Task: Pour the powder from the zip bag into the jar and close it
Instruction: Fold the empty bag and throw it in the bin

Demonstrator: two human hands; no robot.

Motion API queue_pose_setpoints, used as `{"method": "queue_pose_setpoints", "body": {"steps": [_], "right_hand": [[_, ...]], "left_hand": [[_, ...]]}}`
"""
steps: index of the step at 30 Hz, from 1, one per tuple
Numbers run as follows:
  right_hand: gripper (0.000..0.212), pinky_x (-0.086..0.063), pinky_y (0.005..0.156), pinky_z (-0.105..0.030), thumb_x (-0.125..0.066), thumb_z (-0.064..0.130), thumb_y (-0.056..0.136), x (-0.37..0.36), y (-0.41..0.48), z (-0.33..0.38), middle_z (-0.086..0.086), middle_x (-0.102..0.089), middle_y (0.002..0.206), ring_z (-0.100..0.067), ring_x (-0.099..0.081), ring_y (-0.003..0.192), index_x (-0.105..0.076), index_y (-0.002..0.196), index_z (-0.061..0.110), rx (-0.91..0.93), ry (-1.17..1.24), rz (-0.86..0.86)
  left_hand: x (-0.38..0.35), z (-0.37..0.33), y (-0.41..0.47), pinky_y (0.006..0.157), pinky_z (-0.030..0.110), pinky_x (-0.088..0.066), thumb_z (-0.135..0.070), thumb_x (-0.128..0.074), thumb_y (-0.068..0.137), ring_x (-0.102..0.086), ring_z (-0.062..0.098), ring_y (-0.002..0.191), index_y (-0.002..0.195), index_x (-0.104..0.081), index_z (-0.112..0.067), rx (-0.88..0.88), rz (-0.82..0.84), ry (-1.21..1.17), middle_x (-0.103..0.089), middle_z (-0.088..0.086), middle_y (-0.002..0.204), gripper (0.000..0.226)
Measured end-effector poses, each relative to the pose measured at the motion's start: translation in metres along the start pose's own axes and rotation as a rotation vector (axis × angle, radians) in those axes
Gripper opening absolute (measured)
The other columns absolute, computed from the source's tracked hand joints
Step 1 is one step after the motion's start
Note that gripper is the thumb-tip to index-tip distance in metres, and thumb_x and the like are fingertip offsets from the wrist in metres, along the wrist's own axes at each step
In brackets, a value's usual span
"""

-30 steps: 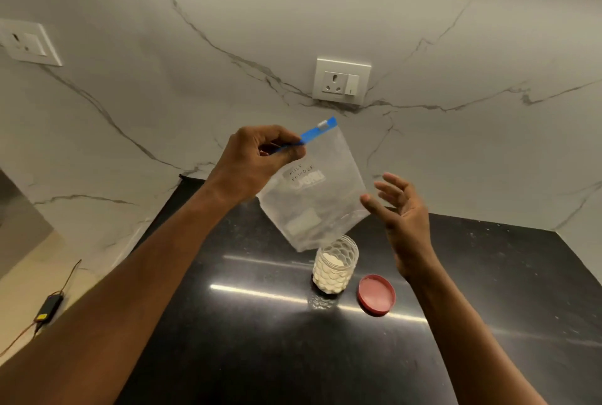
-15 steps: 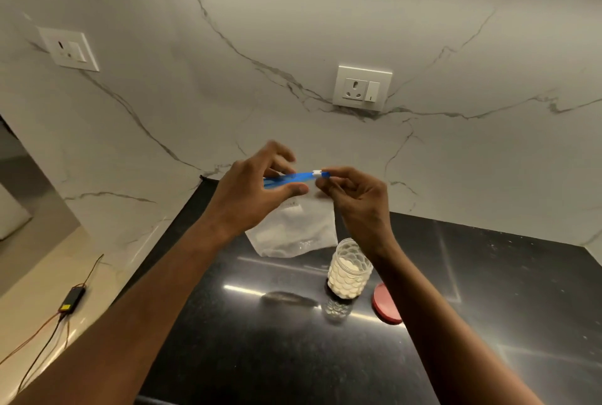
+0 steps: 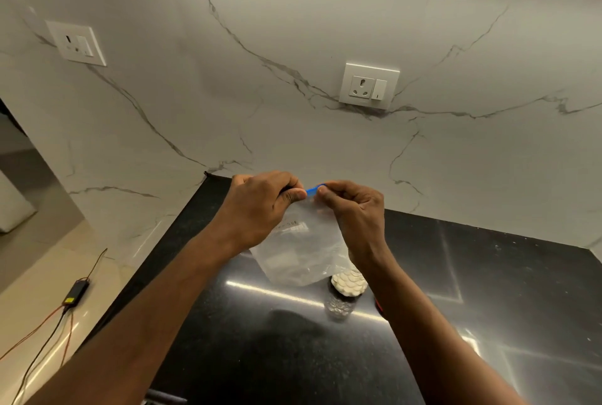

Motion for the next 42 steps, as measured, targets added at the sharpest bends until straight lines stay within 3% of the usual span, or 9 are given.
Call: {"method": "queue_pose_setpoints", "body": {"steps": [11,15,19,23,28,31,35,39,42], "right_hand": [[0.011,-0.060,0.083,-0.054,-0.073,0.006,0.092,0.030,0.015,0.008,-0.017,-0.075,0.074,-0.031,-0.072,0.074,-0.082,0.085,0.008,-0.122,0.168,-0.125],[0.016,-0.062,0.068,-0.042,-0.070,0.014,0.096,0.026,0.017,0.004,-0.010,-0.077,0.081,-0.023,-0.077,0.078,-0.080,0.084,0.014,-0.184,0.265,-0.076],[0.021,-0.065,0.075,-0.045,-0.067,0.027,0.101,0.015,0.013,-0.016,-0.013,-0.079,0.104,-0.028,-0.078,0.096,-0.071,0.111,0.009,-0.296,0.332,-0.009],[0.037,-0.064,0.087,-0.053,-0.076,0.030,0.094,-0.001,-0.009,-0.039,-0.008,-0.078,0.120,-0.031,-0.075,0.112,-0.067,0.128,0.020,-0.426,0.078,0.311],[0.035,-0.064,0.088,-0.042,-0.069,0.005,0.097,0.002,-0.029,-0.053,-0.008,-0.078,0.119,-0.026,-0.075,0.109,-0.068,0.129,0.018,-0.427,-0.022,0.404],[0.032,-0.062,0.090,-0.042,-0.065,-0.001,0.098,0.006,-0.033,-0.054,-0.013,-0.077,0.121,-0.032,-0.075,0.110,-0.068,0.128,0.009,-0.440,0.044,0.373],[0.027,-0.058,0.057,-0.026,-0.051,0.000,0.104,0.009,-0.040,-0.062,-0.022,-0.075,0.116,-0.023,-0.074,0.077,-0.075,0.116,0.002,-0.509,0.214,0.265],[0.049,-0.065,0.084,-0.035,-0.053,0.006,0.093,0.001,-0.052,-0.070,-0.025,-0.065,0.140,-0.029,-0.076,0.104,-0.058,0.142,0.005,-0.628,0.810,0.238],[0.072,-0.061,0.081,-0.035,-0.066,0.010,0.083,-0.008,-0.063,-0.075,-0.015,-0.067,0.137,-0.023,-0.070,0.100,-0.049,0.153,0.019,-0.562,0.802,0.327]], "left_hand": [[0.024,0.043,-0.011,0.077,0.037,-0.058,-0.040,-0.063,0.104,-0.067,0.008,0.082,0.104,-0.073,-0.027,0.140,0.091,-0.115,-0.072,-0.011,0.091,0.016],[0.012,0.060,-0.023,0.081,0.025,-0.064,-0.047,-0.076,0.088,-0.077,0.010,0.103,0.135,-0.052,-0.035,0.351,0.078,-0.657,-0.076,-0.004,0.113,0.054],[-0.036,0.065,-0.057,0.079,0.033,-0.067,-0.040,-0.084,0.081,-0.080,0.023,0.107,0.130,-0.067,-0.025,0.523,0.178,-0.906,-0.082,0.001,0.117,0.054],[-0.045,0.079,-0.067,0.078,0.038,-0.068,-0.024,-0.083,0.083,-0.081,0.028,0.100,0.123,-0.073,-0.014,0.629,-0.039,-1.053,-0.081,0.015,0.116,0.042],[-0.053,0.084,-0.080,0.083,0.047,-0.067,-0.012,-0.082,0.082,-0.077,0.030,0.114,0.139,-0.060,-0.033,0.670,0.234,-1.123,-0.078,0.005,0.124,0.065],[-0.053,0.090,-0.088,0.075,0.045,-0.069,-0.008,-0.075,0.085,-0.079,0.033,0.106,0.137,-0.065,-0.025,0.731,0.273,-1.231,-0.078,0.012,0.125,0.055],[-0.056,0.096,-0.097,0.049,0.023,-0.061,-0.013,-0.062,0.099,-0.078,0.018,0.071,0.117,-0.076,-0.010,0.877,0.165,-1.432,-0.080,0.022,0.107,0.022],[-0.065,0.096,-0.104,0.063,0.035,-0.069,-0.005,-0.062,0.090,-0.083,0.029,0.087,0.133,-0.062,-0.005,0.983,-0.053,-1.865,-0.074,0.035,0.124,0.044],[-0.063,0.091,-0.103,0.069,0.041,-0.069,-0.003,-0.063,0.089,-0.083,0.035,0.097,0.135,-0.060,-0.003,0.963,-0.087,-1.938,-0.071,0.037,0.128,0.046]]}}
Point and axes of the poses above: each hand's wrist, its own y-axis towards the middle knuckle, its own x-axis out of the back of the hand, z = x × y, the point moved 7 cm from there along y, towards the middle knuckle
